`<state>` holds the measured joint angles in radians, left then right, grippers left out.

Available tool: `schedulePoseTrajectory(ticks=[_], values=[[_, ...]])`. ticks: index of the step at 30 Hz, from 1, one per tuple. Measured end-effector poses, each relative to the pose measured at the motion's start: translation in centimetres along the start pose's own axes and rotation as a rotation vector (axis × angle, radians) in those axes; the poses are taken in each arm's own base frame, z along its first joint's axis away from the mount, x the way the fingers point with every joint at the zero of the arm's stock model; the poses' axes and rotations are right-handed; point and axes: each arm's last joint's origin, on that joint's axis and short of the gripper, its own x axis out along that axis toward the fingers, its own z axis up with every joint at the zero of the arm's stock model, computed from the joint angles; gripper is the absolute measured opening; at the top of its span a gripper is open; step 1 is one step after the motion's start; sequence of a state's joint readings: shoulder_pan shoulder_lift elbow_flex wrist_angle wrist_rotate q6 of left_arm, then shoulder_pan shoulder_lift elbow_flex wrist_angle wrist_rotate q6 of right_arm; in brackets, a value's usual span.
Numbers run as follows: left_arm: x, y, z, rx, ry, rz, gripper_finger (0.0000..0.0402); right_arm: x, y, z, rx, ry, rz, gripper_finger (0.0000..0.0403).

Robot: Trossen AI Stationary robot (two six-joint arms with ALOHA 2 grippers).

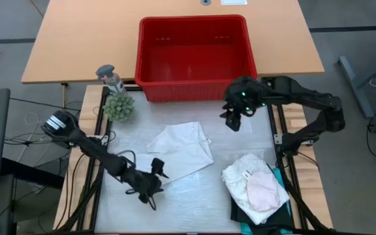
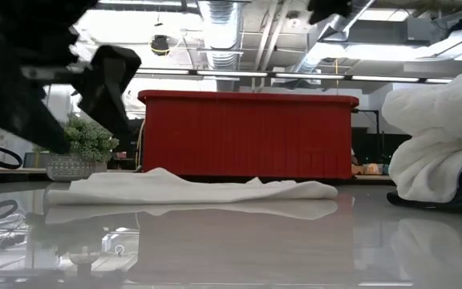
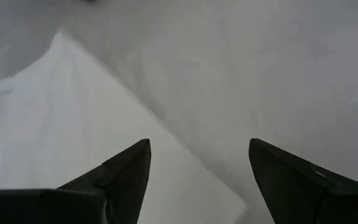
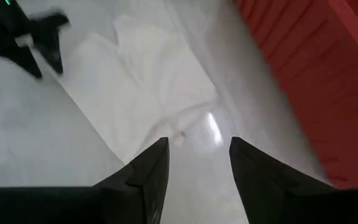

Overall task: Fold Laundry from Bin
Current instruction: Fold the white boxers

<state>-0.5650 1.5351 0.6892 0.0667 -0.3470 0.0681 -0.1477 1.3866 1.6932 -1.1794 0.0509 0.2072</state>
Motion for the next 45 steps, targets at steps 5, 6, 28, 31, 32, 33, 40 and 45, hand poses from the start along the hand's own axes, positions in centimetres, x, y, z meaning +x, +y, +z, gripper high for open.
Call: schedulePoseTrajectory(ticks=[5,6,28,31,32,33,40,45], values=[[2.3,-1.1,0.1,-0.127,0.086,0.104,0.0261,0.3,0.4,-1.1,-0.089,0.106,-0.055,0.019],[2.7,-1.2,0.3,-0.17,0.094,0.101,0.0261,0.6,0.4,-1.4,-0.105,0.126,-0.057,0.019],[1.2,-5.0,0.3,-0.521,0.284,0.172,0.0251,9.6,1.0,-6.5,-0.218,0.269,0.06,0.0189],[1.1,-5.1,0.1,-0.509,0.295,0.179,0.0223,10.7,2.5,-6.9,-0.254,0.208,0.14,0.0189],[1.1,-5.0,0.1,-0.507,0.297,0.184,0.021,11.0,2.9,-7.2,-0.265,0.19,0.152,0.0189],[1.2,-5.0,0.0,-0.507,0.3,0.189,0.0194,11.3,3.2,-7.4,-0.275,0.177,0.162,0.0189],[1.4,-4.4,-0.2,-0.497,0.303,0.215,0.0081,12.1,4.3,-8.5,-0.262,0.18,0.19,0.0189],[1.6,-4.1,-0.2,-0.489,0.319,0.191,0.0011,12.0,5.3,-8.2,-0.367,0.112,0.244,0.0189]])
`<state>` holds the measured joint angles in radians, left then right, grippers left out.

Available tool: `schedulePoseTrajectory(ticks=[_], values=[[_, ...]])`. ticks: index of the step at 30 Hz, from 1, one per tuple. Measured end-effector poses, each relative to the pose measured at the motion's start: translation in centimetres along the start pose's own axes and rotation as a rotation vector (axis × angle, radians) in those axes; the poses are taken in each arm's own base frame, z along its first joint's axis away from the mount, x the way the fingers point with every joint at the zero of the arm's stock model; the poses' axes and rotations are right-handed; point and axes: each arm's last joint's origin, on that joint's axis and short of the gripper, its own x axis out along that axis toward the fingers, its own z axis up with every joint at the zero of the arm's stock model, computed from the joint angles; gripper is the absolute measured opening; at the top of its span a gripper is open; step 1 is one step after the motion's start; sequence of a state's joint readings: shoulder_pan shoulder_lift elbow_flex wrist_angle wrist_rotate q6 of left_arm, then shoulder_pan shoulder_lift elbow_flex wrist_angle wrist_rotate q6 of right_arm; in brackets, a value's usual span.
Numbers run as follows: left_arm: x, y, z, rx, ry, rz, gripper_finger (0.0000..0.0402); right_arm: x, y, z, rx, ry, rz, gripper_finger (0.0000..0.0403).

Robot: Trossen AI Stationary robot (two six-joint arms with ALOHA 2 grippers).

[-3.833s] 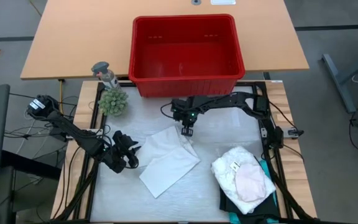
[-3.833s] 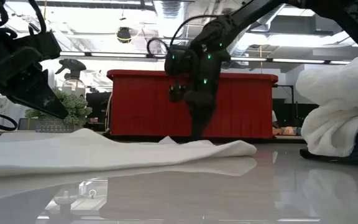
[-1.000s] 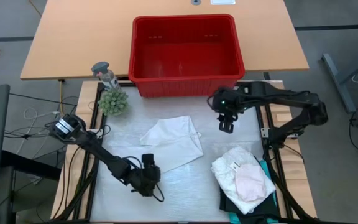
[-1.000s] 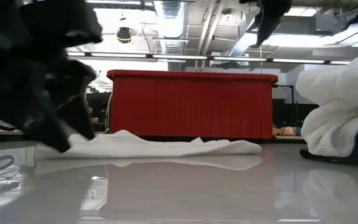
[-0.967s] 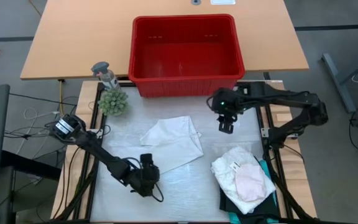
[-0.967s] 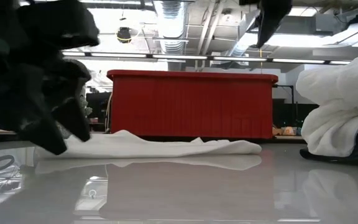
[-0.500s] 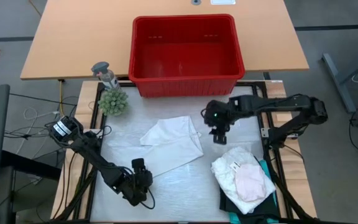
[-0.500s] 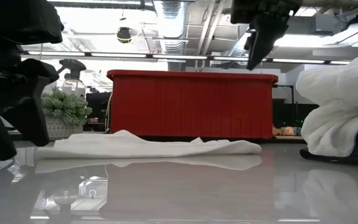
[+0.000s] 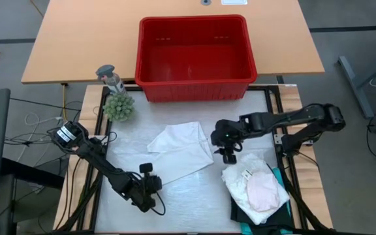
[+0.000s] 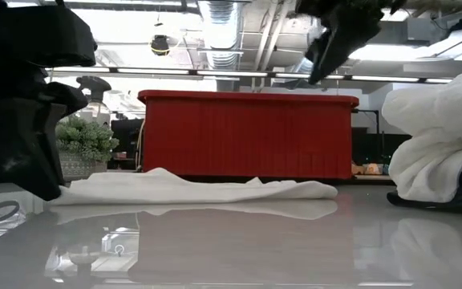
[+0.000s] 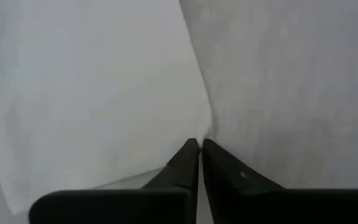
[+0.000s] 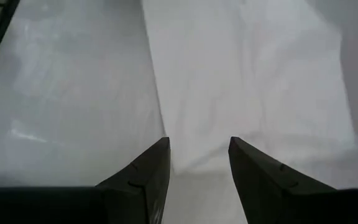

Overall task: Fold Laundry from Bin
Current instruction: Fold the white boxers

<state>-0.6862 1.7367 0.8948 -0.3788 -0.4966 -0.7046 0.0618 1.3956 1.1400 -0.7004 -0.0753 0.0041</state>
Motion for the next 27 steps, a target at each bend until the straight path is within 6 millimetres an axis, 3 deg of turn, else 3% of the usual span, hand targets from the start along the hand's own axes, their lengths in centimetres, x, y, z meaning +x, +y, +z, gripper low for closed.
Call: schedulePoseTrajectory(ticks=[4,11,21,27], values=[[0.2,0.2,0.2,-0.009,0.002,0.002,0.0003,1.2,0.7,1.0,-0.174,-0.064,0.015,0.0189],[0.3,0.4,0.2,-0.041,0.02,0.001,0.0,7.2,1.2,0.8,-0.312,0.027,0.145,0.0193],[0.3,0.4,0.1,-0.076,0.036,-0.007,0.0,13.8,2.1,-2.2,-0.315,0.294,0.178,0.0232],[0.3,0.5,0.1,-0.076,0.031,-0.002,0.0,14.9,2.1,-2.4,-0.26,0.307,0.131,0.0217]])
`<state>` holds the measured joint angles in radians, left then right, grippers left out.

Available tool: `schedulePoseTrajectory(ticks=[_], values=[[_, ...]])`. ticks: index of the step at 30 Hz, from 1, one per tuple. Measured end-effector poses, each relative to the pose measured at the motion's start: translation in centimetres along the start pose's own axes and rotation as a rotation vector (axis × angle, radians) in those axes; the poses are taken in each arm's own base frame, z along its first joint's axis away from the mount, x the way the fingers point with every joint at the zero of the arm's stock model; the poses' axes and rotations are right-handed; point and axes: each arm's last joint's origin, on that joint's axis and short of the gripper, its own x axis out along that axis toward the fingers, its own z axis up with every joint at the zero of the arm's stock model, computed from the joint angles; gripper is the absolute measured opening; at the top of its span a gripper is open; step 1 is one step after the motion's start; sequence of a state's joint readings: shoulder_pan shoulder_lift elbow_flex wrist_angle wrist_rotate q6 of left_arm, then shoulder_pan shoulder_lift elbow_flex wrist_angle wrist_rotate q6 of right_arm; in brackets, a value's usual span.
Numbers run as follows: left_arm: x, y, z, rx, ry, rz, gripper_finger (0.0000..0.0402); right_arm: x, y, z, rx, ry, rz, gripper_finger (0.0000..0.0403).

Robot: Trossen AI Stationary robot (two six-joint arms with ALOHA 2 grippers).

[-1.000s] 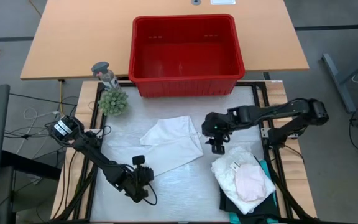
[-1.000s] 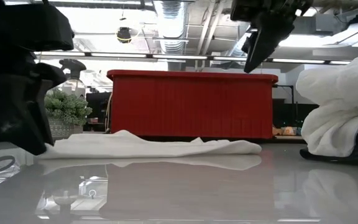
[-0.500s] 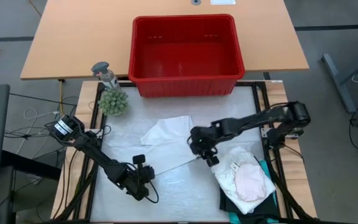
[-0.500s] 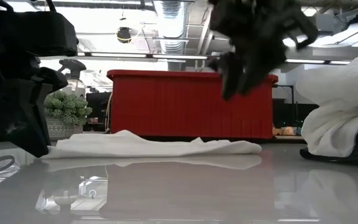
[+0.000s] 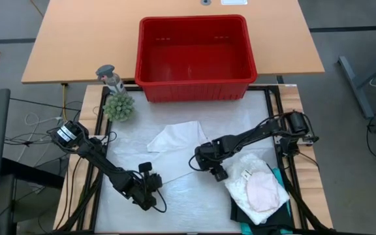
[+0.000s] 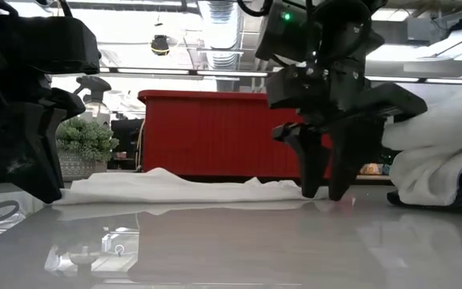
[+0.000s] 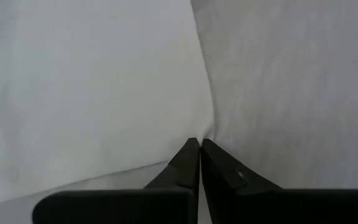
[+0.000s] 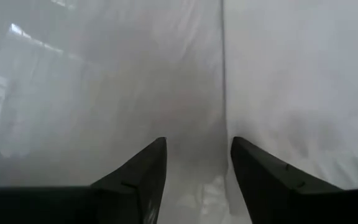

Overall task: Fold Laundry from Bin
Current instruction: Fold the white boxers

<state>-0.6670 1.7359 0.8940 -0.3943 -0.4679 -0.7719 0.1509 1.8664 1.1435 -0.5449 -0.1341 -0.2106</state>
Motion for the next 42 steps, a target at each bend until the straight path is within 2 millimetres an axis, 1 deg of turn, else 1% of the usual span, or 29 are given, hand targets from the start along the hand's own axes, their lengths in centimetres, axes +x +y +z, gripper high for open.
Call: schedulePoseTrajectory(ticks=[3,5,7,9,14,18,21,24,27,30,32,36,37,40,42], values=[[0.0,0.0,0.0,0.002,0.0,0.0,0.0,-0.6,0.1,-0.1,0.021,0.0,-0.001,0.0204],[0.0,0.0,0.0,0.003,0.0,0.0,0.0,-1.5,0.2,-0.2,0.032,-0.007,-0.009,0.0199],[0.0,0.0,0.0,0.003,-0.002,0.003,0.0,-2.5,0.2,0.0,0.034,-0.038,-0.037,0.0197],[0.0,0.0,0.0,0.004,-0.006,0.006,0.0,-3.0,0.2,0.1,0.025,-0.056,-0.062,0.0198],[0.0,0.0,0.0,0.008,-0.008,0.009,0.0,-2.4,0.1,0.2,-0.011,-0.048,-0.079,0.0205],[0.0,0.0,0.0,0.004,-0.007,0.01,0.0,-1.8,-0.2,-0.1,-0.028,-0.01,-0.14,0.0207],[0.0,0.0,0.0,0.005,-0.008,0.012,0.0,-1.4,-0.6,-0.4,-0.018,0.029,-0.184,0.0202],[0.0,0.1,0.0,0.007,-0.008,0.014,0.0,-1.1,-0.8,-0.7,-0.027,0.059,-0.181,0.019],[0.0,0.1,0.0,0.008,-0.007,0.018,0.0,-0.8,-0.7,-0.7,-0.038,0.077,-0.181,0.0172],[0.0,0.1,0.0,0.008,-0.008,0.019,0.0,-0.4,-0.5,-0.6,-0.048,0.082,-0.183,0.014],[0.0,0.1,0.0,0.008,-0.01,0.02,0.0,-0.4,-0.3,-0.6,-0.054,0.086,-0.192,0.011],[0.0,0.1,0.0,0.008,-0.013,0.023,0.0,-0.6,-0.2,-0.6,-0.051,0.091,-0.22,0.0036],[0.0,0.1,0.0,0.008,-0.012,0.023,0.0,-0.7,-0.3,-0.6,-0.044,0.095,-0.221,0.0025],[0.0,0.0,0.1,-0.001,-0.019,0.017,0.0,-1.2,-0.2,-0.6,-0.026,0.121,-0.219,0.0025],[-0.3,-0.2,0.7,-0.011,-0.03,0.007,0.0,-1.8,-0.2,-0.5,-0.016,0.152,-0.209,0.0026]])
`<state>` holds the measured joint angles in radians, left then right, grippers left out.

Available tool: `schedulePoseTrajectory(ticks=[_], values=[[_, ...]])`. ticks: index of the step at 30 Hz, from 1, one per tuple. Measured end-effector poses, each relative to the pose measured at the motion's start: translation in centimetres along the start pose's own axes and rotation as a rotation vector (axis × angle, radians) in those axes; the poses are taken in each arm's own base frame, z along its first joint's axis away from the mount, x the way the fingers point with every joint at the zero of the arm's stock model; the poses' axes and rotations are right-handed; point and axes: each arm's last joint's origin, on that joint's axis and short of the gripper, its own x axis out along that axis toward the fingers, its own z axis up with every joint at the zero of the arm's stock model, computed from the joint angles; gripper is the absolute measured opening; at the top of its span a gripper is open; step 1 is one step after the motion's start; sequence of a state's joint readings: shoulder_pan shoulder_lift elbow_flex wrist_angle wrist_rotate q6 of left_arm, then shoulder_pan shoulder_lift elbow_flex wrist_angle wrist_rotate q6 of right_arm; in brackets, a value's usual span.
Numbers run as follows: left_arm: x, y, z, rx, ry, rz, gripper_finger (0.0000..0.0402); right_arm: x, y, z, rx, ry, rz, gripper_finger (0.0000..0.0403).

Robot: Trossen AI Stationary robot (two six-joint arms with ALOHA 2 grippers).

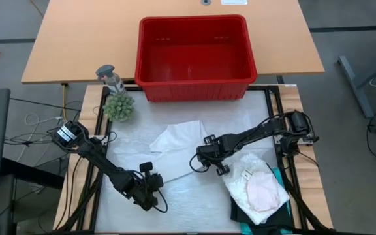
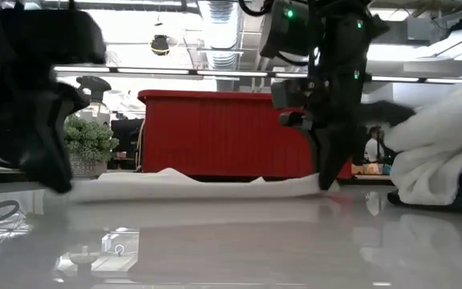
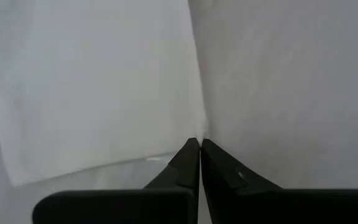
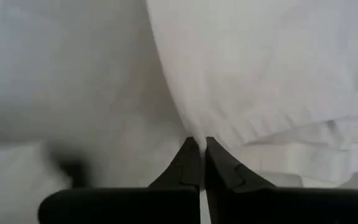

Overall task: Fold Laundry from Bin
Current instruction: Fold the white boxers

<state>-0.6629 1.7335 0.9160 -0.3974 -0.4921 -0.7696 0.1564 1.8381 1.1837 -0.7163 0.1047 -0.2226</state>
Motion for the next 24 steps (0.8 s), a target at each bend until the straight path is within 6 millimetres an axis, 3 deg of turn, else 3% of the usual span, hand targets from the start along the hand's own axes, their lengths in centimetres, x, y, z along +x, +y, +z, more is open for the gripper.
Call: schedulePoseTrajectory(ticks=[5,10,17,24], values=[[-2.1,-0.3,2.2,-0.05,-0.083,-0.048,0.0,-2.0,-0.1,-0.1,0.005,0.037,0.129,0.0026],[-3.8,1.0,2.9,-0.073,-0.113,-0.01,0.0,-3.5,-0.9,0.1,0.03,0.002,0.195,0.0026],[-5.3,3.6,4.7,-0.139,-0.162,0.024,0.0,-7.1,-3.8,0.0,0.168,-0.064,0.234,0.0026],[-6.3,6.3,5.8,-0.19,-0.181,0.092,0.0,-10.1,-7.0,-1.5,0.328,-0.154,0.188,0.0026]])
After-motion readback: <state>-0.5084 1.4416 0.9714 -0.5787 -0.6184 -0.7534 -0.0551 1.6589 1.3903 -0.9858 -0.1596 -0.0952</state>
